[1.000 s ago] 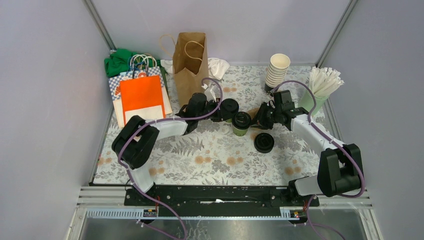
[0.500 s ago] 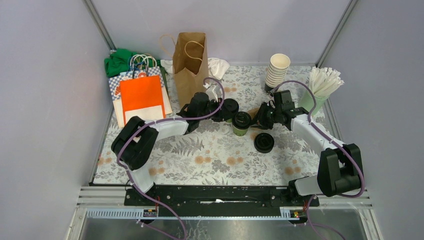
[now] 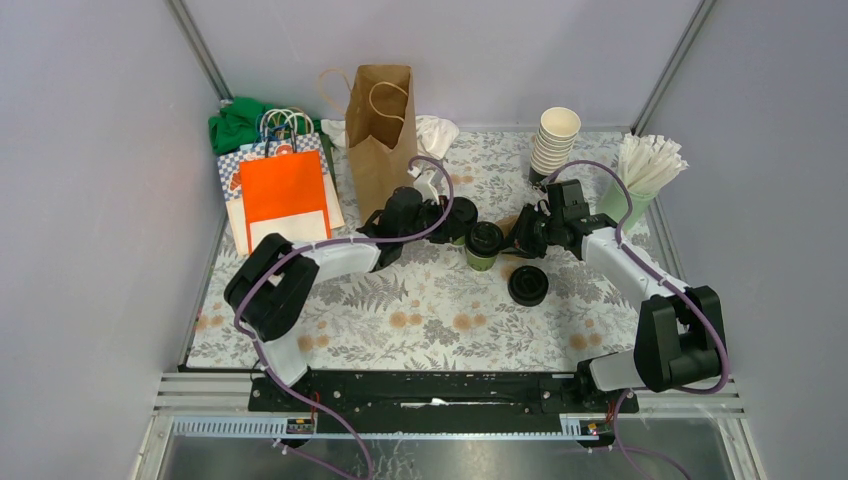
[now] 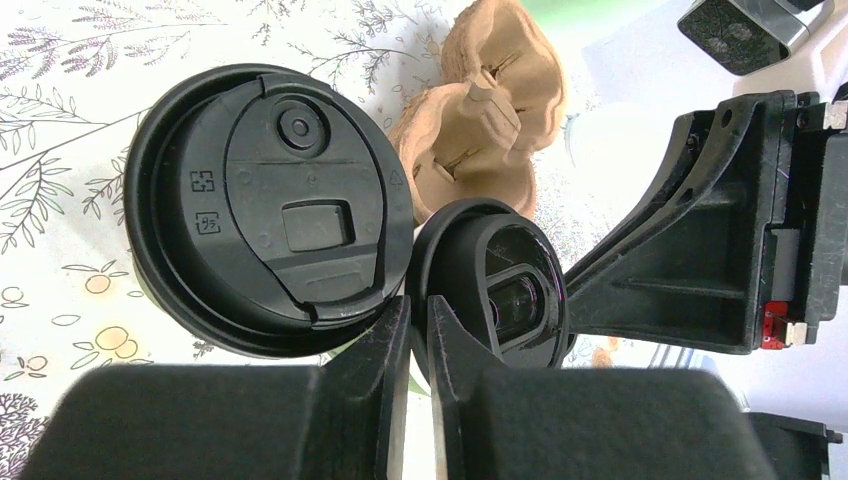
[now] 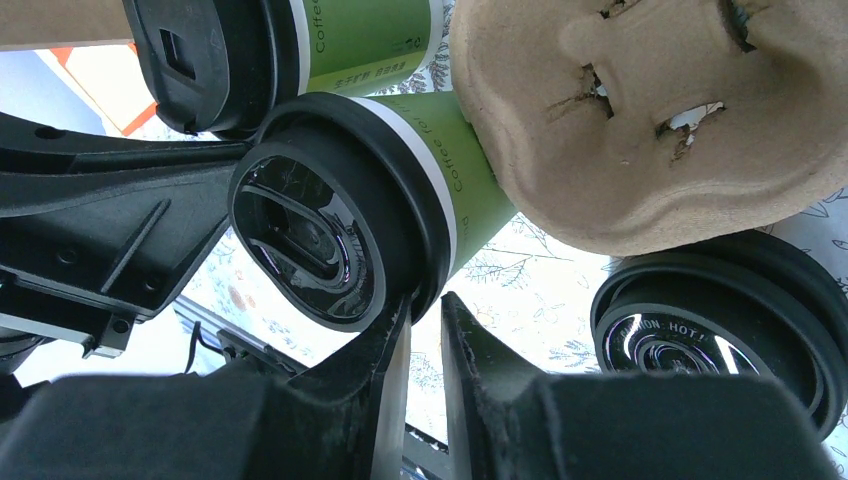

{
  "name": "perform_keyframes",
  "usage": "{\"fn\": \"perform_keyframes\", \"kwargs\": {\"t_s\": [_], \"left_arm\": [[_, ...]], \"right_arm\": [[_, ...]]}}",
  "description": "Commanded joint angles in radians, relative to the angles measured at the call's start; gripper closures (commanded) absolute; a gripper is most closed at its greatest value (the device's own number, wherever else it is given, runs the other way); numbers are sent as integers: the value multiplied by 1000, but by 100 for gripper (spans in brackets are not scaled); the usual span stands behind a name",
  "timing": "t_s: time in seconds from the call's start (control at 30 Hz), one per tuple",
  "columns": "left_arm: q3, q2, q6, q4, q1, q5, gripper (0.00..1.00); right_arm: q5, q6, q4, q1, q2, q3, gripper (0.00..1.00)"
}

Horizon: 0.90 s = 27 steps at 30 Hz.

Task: Pack the takeout coffee
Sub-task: Close the cup lid on the coffee cup.

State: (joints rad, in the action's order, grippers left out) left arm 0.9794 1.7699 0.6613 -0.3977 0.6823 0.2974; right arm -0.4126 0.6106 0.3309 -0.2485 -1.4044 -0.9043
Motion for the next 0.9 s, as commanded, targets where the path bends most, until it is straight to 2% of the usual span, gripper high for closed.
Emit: {"fn": "perform_keyframes", "kwargs": {"t_s": [0.0,0.47,0.87], "left_arm": [[-82,128,-64,327,64,-28,86],[-122,112,-85,340,98,-122,86],[-190,99,-82,252,125,-157,84]], "right_arm": [[39,-37,20,-14,-53,10,76],[42,-38,20,-14,-58,8,77],[48,-35,17,-14,-60,15,77]]}}
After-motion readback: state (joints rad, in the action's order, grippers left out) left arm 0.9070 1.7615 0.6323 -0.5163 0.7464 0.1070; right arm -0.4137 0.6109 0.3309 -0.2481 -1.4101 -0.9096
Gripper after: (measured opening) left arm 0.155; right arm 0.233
